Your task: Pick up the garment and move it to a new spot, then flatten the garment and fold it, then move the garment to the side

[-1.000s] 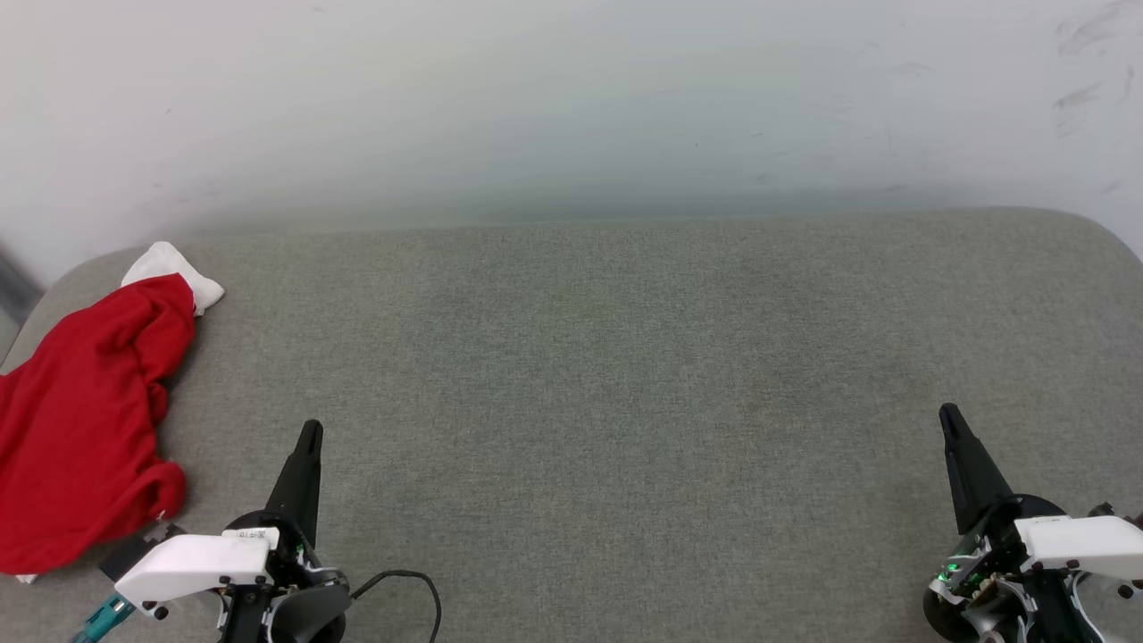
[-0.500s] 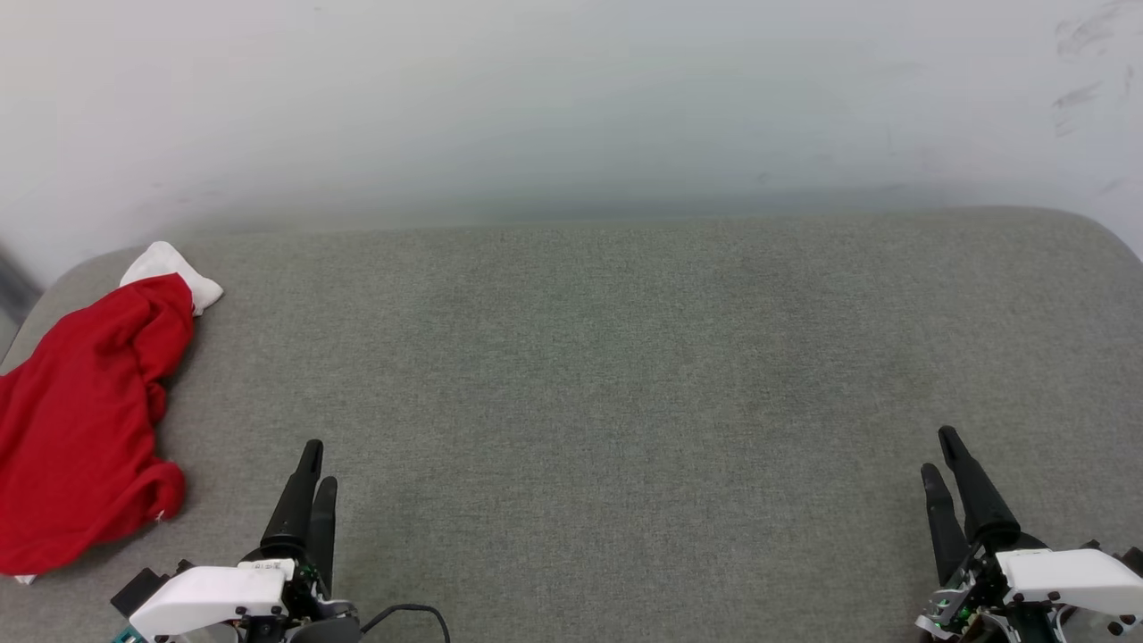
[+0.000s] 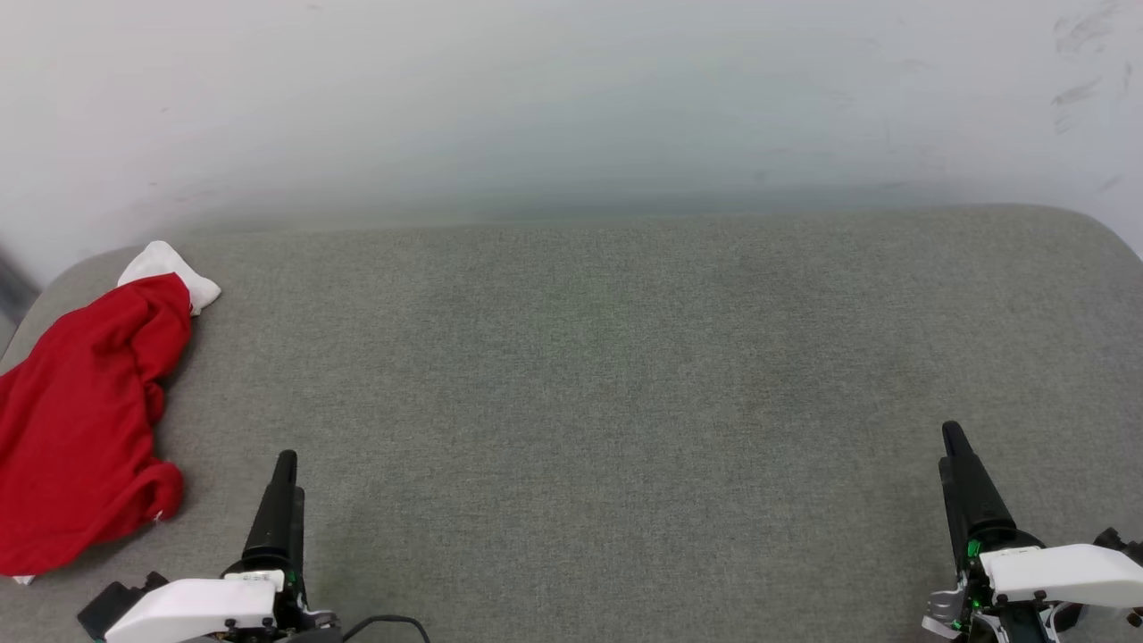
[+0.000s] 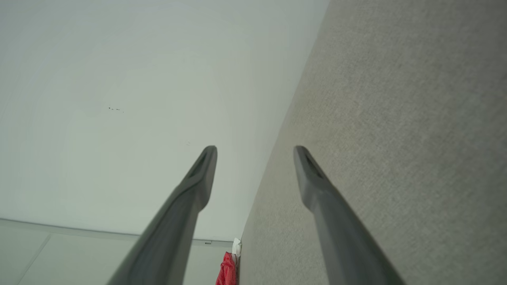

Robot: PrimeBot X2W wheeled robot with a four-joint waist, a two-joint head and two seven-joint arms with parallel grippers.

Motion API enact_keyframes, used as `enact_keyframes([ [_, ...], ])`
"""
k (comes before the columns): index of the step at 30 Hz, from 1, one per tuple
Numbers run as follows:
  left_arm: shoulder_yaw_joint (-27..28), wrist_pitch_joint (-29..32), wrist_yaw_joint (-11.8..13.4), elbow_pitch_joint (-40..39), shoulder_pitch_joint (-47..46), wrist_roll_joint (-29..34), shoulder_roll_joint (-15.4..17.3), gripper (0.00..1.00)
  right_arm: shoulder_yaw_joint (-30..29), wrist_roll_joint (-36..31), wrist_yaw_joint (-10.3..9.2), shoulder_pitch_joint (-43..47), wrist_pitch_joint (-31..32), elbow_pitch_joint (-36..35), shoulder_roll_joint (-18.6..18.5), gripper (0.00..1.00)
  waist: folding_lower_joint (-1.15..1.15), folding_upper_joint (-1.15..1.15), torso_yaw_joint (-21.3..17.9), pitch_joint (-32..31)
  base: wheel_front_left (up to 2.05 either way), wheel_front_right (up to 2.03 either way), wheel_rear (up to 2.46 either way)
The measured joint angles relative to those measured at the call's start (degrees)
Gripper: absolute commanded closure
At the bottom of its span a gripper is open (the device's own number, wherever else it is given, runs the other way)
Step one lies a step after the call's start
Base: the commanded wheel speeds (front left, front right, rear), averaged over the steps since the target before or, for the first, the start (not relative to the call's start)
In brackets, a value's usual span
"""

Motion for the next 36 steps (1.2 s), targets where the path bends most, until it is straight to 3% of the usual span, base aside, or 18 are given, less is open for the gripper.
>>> enact_keyframes([
  [16,6.8,-3.5,0.1,-7.1,0.0,17.1,0.0,0.0,-0.5,-27.4,0.0,0.1,-3.4,-8.3,0.0,0.0,0.0,0.0,0.1,0.4,0.0,0.0,0.0],
  [17,6.2,-4.1,0.9,-9.8,0.0,22.4,0.0,0.0,-0.1,-32.3,0.0,0.0,-4.0,-10.5,0.0,0.0,0.0,0.0,0.0,0.6,0.0,0.0,0.0],
  [22,2.2,-4.9,3.8,-14.5,0.3,32.0,0.0,0.0,0.7,-40.1,0.0,0.0,-4.9,-13.6,0.0,0.0,0.0,0.0,-0.1,0.9,0.0,0.0,0.0],
  [31,-6.0,-6.5,7.7,-19.0,1.4,47.2,0.1,0.0,1.6,-51.3,0.0,0.0,-6.6,-15.6,0.0,0.0,0.0,0.0,-0.3,1.3,0.0,0.0,0.0],
  [36,-10.1,-7.4,10.5,-19.6,1.7,52.3,1.4,0.0,2.3,-57.0,0.0,0.0,-7.4,-16.0,0.0,0.0,0.0,0.0,-0.3,1.4,0.0,0.0,0.0],
])
